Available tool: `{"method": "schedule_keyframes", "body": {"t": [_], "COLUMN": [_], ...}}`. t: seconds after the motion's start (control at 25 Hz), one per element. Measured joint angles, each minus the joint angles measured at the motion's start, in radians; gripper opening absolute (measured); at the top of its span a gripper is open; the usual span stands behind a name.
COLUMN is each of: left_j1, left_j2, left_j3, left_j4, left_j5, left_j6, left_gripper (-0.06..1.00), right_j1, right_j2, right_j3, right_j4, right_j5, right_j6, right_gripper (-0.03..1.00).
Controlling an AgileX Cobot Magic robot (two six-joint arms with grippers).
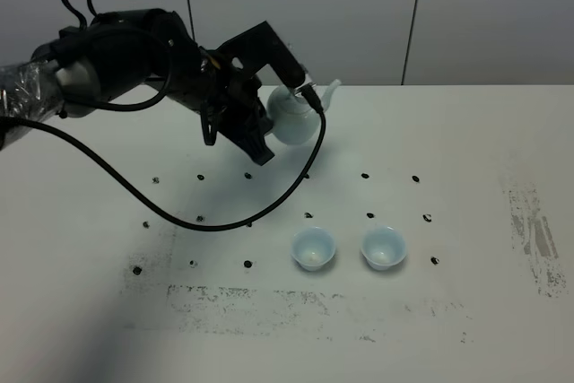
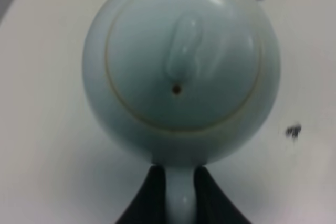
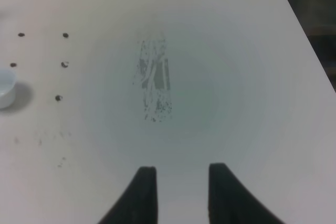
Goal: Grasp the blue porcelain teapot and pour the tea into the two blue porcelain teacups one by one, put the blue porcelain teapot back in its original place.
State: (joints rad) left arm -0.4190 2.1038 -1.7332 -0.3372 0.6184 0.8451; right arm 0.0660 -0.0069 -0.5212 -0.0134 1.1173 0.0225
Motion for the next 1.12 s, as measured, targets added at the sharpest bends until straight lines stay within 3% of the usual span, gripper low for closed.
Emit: {"method": "schedule_keyframes", "body": {"t": [0.28, 0.8, 1.12], "left_j1": [-0.051, -0.064, -0.047], "left_j2": [0.096, 0.106, 0.109], "left_j3": [-0.2, -0.206, -0.208], "left_j4": [-0.024, -0.05, -0.19], "left_j5": [0.089, 0.124, 0.17], "left_j6": [0.105, 0.548, 0.76], "left_gripper": [0.07, 0.07, 0.07], "right_j1": [0.0, 0.0, 0.0], "right_j2": [0.0, 0.0, 0.0], "right_j3": [0.0, 0.0, 0.0], "right_j4": [0.0, 0.003, 0.003], "right_j5": [0.0, 0.0, 0.0], "right_j6": [0.0, 0.0, 0.0], "right_gripper": [0.23, 0.23, 0.23]}}
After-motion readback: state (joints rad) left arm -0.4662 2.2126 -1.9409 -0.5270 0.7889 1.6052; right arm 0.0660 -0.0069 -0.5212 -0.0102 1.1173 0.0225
